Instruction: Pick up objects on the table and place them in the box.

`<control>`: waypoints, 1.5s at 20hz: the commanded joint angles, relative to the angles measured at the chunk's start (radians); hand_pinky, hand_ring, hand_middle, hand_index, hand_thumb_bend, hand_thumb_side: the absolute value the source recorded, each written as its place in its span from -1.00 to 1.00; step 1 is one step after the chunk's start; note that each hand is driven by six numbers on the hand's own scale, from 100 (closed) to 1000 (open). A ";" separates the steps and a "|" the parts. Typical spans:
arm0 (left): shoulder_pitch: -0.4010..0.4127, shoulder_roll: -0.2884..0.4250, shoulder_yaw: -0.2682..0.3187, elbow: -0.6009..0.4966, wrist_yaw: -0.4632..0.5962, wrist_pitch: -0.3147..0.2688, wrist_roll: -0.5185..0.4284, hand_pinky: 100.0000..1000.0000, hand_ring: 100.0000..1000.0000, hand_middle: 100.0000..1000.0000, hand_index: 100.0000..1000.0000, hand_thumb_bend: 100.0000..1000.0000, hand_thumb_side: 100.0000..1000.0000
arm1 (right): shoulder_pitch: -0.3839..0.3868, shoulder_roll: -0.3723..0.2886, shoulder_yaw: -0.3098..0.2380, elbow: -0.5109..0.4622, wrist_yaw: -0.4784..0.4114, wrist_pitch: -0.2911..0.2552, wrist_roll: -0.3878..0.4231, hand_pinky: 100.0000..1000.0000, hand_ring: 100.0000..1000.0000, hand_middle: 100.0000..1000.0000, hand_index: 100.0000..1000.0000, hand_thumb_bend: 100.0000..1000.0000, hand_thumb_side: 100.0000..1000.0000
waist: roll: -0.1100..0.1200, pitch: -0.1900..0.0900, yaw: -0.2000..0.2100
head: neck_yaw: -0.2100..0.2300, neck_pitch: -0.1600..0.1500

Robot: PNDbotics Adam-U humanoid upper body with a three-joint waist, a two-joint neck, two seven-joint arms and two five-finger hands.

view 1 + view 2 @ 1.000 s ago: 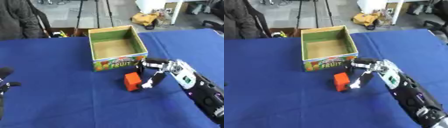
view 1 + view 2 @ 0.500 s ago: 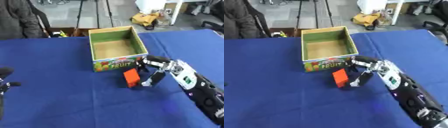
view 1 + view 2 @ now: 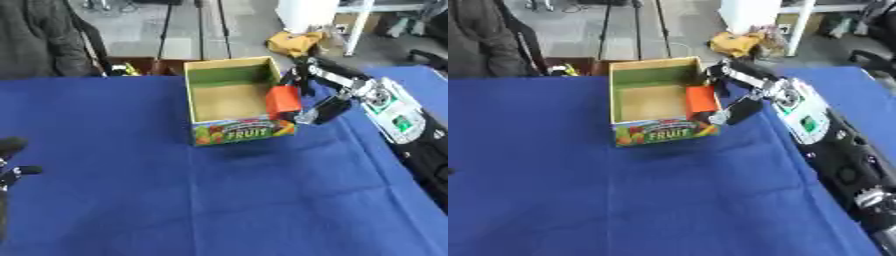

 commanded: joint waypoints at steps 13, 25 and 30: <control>-0.068 -0.021 -0.044 -0.023 0.009 0.009 -0.047 0.02 0.70 0.30 0.43 0.38 0.56 | -0.053 -0.013 -0.022 0.201 0.458 -0.007 -0.290 0.07 0.24 -0.53 -0.44 -0.74 -0.52 | -0.003 0.022 0.158 | -0.092 -0.049; -0.065 -0.023 -0.045 -0.021 0.013 0.008 -0.048 0.02 0.70 0.30 0.43 0.38 0.56 | -0.032 0.013 -0.018 0.146 0.420 -0.088 -0.002 0.87 1.00 1.00 0.90 -0.12 0.07 | -0.001 0.027 0.134 | -0.093 -0.036; -0.053 -0.019 -0.040 -0.019 0.012 0.007 -0.043 0.02 0.70 0.30 0.43 0.38 0.56 | -0.004 -0.022 -0.029 -0.012 0.329 -0.046 -0.096 0.82 1.00 0.96 0.85 0.01 0.04 | 0.004 0.016 0.090 | -0.070 -0.022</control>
